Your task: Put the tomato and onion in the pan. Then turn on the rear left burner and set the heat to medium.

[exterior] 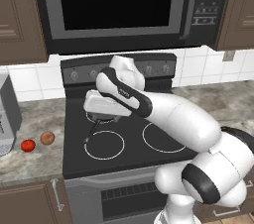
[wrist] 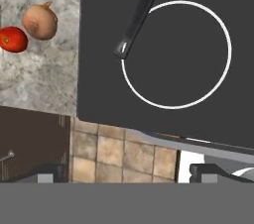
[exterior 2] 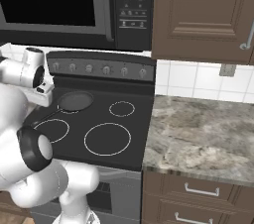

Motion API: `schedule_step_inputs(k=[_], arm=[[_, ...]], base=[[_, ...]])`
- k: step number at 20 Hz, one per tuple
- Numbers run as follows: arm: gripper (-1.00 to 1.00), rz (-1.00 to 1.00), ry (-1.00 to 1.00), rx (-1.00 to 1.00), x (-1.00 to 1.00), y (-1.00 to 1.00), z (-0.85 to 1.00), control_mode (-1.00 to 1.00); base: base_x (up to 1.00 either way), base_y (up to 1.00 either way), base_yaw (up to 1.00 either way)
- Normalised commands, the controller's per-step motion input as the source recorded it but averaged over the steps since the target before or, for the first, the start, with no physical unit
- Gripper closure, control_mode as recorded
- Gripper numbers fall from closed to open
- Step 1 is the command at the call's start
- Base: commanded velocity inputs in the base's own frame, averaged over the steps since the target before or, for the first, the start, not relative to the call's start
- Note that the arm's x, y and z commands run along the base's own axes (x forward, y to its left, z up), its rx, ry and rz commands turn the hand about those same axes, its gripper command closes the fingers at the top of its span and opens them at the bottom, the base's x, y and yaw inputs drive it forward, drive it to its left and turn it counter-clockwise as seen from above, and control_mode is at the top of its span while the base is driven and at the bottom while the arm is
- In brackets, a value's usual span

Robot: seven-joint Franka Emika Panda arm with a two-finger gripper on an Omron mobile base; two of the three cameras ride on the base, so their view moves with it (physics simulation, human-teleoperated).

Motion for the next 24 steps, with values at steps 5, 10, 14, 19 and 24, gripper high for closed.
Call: schedule_step_inputs(k=[5, 10, 14, 19, 24], arm=[[-1.00, 0.00, 0.00, 0.00, 0.01, 0.49, -0.21, -1.00], [-1.00, -0.02, 0.00, 0.00, 0.10, 0.24, -0.23, -1.00], [-1.00, -0.05, 0.00, 0.00, 0.22, 0.16, -0.24, -1.00], [-1.00, -0.07, 0.00, 0.00, 0.36, 0.28, -0.21, -1.00], [-1.00, -0.11, 0.00, 0.00, 0.23, 0.38, -0.11, -1.00]], base=[[0.00, 0.00, 0.00], [0.00, 0.00, 0.00], [0.00, 0.00, 0.00], [0.00, 0.00, 0.00], [0.00, 0.00, 0.00]])
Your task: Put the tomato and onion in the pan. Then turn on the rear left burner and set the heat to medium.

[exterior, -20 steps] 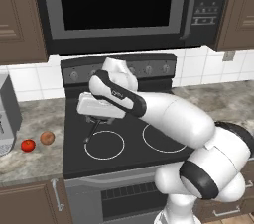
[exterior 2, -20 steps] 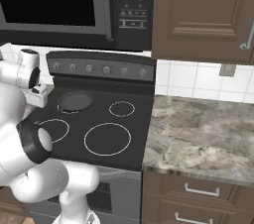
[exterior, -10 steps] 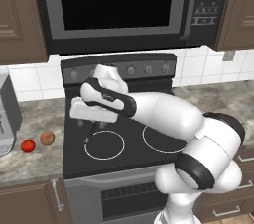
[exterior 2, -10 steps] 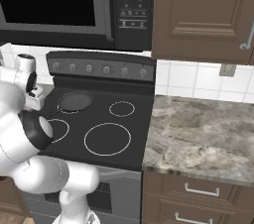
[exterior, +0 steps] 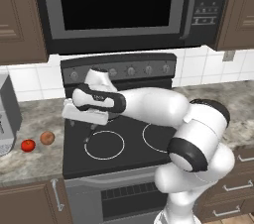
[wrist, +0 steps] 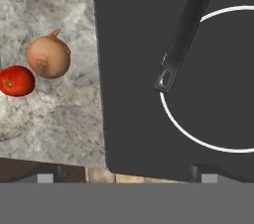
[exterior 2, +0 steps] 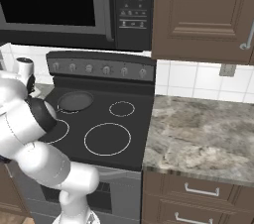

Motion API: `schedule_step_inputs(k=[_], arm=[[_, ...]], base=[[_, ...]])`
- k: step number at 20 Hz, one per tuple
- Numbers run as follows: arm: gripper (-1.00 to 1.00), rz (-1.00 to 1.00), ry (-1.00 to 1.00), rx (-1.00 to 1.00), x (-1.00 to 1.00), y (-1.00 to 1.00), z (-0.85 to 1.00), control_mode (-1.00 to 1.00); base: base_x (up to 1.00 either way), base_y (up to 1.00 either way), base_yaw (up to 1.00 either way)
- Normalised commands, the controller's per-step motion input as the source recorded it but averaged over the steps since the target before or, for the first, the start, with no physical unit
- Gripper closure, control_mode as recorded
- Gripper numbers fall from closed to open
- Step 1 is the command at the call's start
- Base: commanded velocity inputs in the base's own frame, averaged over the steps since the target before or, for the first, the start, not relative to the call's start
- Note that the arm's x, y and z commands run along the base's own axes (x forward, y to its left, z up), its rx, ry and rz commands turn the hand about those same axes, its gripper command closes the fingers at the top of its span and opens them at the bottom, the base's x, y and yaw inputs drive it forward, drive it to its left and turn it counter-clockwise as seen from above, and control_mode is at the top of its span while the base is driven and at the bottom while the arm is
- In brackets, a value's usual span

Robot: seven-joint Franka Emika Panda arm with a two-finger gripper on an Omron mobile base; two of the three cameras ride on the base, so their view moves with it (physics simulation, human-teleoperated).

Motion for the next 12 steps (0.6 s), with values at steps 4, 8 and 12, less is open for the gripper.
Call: schedule_step_inputs(k=[4, 8, 12], arm=[[-1.00, -0.14, 0.00, 0.00, 0.05, 0.37, -0.06, -1.00], [-1.00, -0.13, 0.00, 0.00, 0.07, 0.30, -0.11, -1.00], [-1.00, -0.10, 0.00, 0.04, 0.11, 0.13, -0.21, -1.00]], base=[[0.00, 0.00, 0.00], [0.00, 0.00, 0.00], [0.00, 0.00, 0.00]])
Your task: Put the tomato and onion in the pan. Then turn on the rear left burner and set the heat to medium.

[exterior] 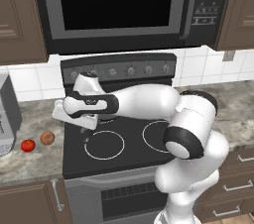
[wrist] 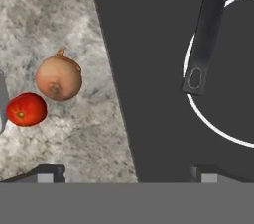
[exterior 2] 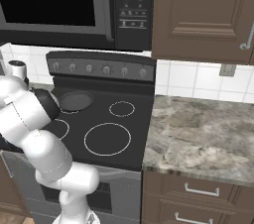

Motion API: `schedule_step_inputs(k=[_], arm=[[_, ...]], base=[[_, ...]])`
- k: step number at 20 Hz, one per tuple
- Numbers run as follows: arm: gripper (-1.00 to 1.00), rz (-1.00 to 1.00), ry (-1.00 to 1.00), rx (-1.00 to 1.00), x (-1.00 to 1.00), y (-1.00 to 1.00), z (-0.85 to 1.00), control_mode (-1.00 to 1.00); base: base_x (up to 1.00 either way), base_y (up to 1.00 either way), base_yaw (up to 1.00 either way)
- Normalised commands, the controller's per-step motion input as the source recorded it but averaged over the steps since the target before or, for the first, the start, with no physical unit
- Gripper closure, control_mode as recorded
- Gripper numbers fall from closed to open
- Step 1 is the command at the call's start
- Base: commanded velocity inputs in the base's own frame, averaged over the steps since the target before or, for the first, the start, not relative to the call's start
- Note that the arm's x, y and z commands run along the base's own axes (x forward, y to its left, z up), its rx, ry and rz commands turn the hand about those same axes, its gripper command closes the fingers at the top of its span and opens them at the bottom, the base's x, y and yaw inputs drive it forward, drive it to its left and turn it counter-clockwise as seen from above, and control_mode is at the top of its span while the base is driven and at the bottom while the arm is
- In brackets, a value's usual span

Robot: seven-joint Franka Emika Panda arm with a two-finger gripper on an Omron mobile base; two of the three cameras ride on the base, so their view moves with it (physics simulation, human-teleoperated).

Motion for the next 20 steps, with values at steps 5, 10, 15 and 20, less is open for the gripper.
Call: schedule_step_inputs(k=[5, 10, 15, 20], arm=[[-1.00, -0.09, 0.00, 0.04, 0.11, 0.13, -0.22, -1.00], [-1.00, -0.09, 0.00, 0.04, 0.05, 0.20, -0.10, -1.00], [-1.00, -0.06, 0.00, 0.03, 0.00, 0.23, 0.00, -1.00], [-1.00, -0.02, 0.01, 0.02, 0.11, 0.14, -0.04, -1.00]], base=[[0.00, 0.00, 0.00], [0.00, 0.00, 0.00], [0.00, 0.00, 0.00], [0.00, 0.00, 0.00]])
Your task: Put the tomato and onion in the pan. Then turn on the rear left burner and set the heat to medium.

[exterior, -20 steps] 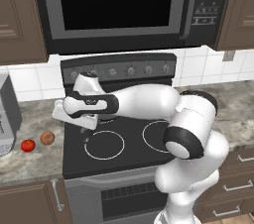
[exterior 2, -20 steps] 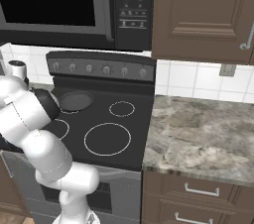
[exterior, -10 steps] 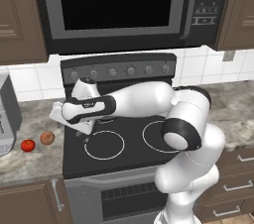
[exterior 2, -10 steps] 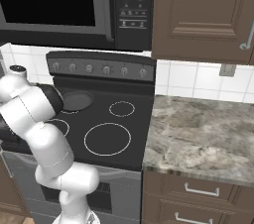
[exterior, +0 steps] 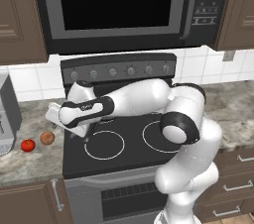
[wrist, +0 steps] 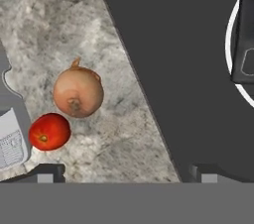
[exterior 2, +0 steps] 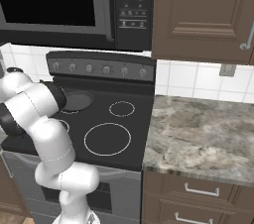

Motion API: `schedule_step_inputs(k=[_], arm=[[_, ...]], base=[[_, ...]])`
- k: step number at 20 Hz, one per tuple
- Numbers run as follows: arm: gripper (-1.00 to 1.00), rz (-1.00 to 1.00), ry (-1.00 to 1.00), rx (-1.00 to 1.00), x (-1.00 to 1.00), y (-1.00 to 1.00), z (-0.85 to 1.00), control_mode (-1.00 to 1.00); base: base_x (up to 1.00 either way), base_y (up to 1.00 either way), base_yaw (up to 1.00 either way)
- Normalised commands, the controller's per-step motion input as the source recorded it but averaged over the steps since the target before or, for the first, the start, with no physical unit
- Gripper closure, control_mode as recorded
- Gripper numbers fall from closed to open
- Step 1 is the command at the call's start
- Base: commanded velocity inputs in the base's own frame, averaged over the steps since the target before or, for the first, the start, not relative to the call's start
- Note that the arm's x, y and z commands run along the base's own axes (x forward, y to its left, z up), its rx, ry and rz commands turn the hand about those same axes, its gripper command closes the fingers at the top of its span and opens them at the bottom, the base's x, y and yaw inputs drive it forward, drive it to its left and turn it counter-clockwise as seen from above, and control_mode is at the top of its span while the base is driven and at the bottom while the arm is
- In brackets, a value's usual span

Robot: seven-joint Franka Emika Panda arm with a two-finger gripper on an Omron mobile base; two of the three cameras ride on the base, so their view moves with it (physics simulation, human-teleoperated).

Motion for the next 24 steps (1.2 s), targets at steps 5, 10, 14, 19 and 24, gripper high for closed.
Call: schedule_step_inputs(k=[5, 10, 14, 19, 24], arm=[[-1.00, -0.01, 0.03, 0.00, 0.21, 0.14, -0.08, -1.00], [-1.00, -0.01, 0.04, 0.00, 0.20, 0.21, -0.08, -1.00], [-1.00, 0.00, 0.06, 0.00, 0.19, 0.28, -0.07, -1.00], [-1.00, 0.00, 0.04, 0.00, 0.15, 0.22, -0.07, -1.00], [-1.00, 0.00, 0.00, 0.00, 0.08, 0.11, -0.12, -1.00]], base=[[0.00, 0.00, 0.00], [0.00, 0.00, 0.00], [0.00, 0.00, 0.00], [0.00, 0.00, 0.00], [0.00, 0.00, 0.00]])
